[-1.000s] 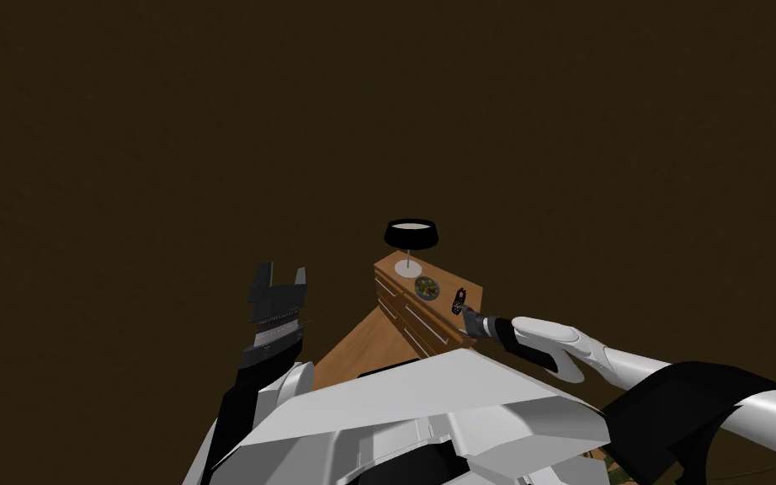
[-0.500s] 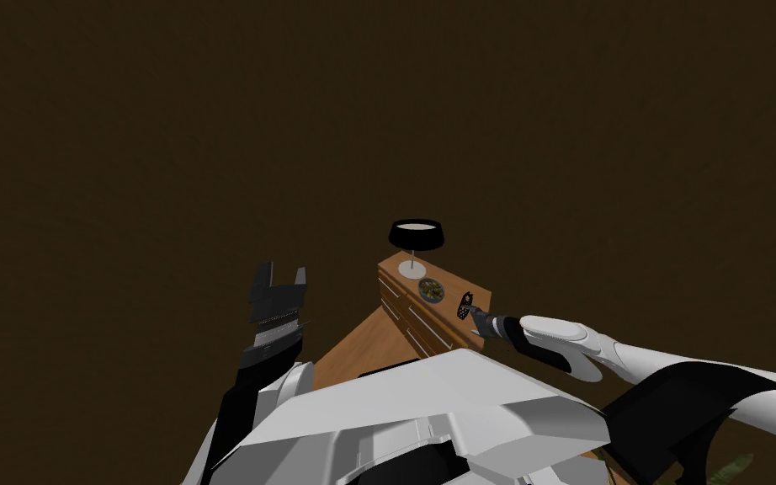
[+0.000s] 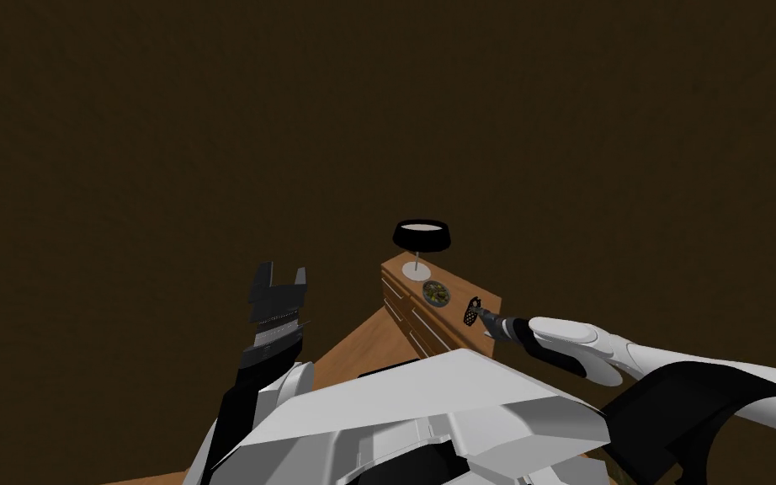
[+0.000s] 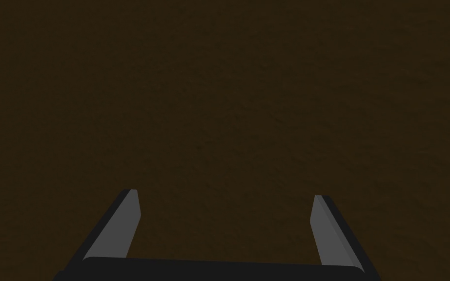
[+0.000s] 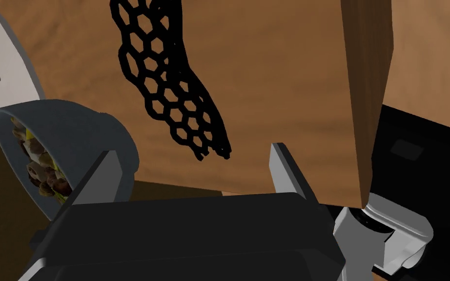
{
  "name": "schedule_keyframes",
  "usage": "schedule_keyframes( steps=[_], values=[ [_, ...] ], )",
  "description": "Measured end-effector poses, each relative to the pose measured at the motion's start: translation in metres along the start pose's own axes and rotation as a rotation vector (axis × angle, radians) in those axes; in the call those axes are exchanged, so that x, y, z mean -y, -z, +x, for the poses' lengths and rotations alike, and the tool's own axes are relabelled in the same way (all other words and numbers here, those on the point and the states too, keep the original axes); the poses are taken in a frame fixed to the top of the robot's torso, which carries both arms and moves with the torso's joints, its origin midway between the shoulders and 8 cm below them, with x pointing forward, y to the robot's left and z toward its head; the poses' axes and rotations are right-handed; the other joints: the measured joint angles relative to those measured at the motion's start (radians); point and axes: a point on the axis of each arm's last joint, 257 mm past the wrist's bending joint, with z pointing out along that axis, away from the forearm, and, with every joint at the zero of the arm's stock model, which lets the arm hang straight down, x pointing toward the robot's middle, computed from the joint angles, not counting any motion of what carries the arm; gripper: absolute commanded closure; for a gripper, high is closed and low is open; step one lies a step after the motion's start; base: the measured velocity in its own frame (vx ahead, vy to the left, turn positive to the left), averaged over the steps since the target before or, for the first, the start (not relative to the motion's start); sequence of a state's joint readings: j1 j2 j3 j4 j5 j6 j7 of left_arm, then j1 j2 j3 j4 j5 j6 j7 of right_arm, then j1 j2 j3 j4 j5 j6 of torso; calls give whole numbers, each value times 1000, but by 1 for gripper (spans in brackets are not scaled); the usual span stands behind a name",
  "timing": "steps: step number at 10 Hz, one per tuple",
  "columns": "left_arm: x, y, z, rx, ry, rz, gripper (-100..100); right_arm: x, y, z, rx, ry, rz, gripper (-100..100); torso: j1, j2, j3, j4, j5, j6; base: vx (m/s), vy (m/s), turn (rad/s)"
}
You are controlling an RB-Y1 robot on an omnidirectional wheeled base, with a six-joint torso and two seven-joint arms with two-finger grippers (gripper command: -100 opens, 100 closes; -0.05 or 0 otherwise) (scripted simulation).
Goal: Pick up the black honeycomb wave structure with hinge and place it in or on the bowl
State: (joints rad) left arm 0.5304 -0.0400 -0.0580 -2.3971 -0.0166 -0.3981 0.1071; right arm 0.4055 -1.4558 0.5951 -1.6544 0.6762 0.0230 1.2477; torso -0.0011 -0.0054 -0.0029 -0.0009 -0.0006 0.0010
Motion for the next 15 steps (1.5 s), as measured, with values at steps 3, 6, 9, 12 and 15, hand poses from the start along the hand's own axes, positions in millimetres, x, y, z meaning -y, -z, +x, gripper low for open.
schedule_keyframes(
  steps=[3,6,9,12,15],
  values=[
    [0,0,0,0,0,0,0,-9,3,22,-40,99,-28,-100,1,0,0,0,0,0,41,2,67],
    [0,0,0,0,0,0,0,-21,7,37,-69,187,-56,-100,1,-1,-1,0,0,0,49,2,66],
    [0,0,0,0,0,0,0,-25,7,41,-76,211,-64,-100,1,2,1,0,0,1,12,-7,27],
    [0,0,0,0,0,0,0,-38,-1,35,-86,197,-62,-100,-2,1,1,0,-1,1,21,-26,50],
    [0,0,0,0,0,0,0,-39,-1,36,-87,198,-63,100,1,3,2,1,0,1,0,0,0]
  ],
)
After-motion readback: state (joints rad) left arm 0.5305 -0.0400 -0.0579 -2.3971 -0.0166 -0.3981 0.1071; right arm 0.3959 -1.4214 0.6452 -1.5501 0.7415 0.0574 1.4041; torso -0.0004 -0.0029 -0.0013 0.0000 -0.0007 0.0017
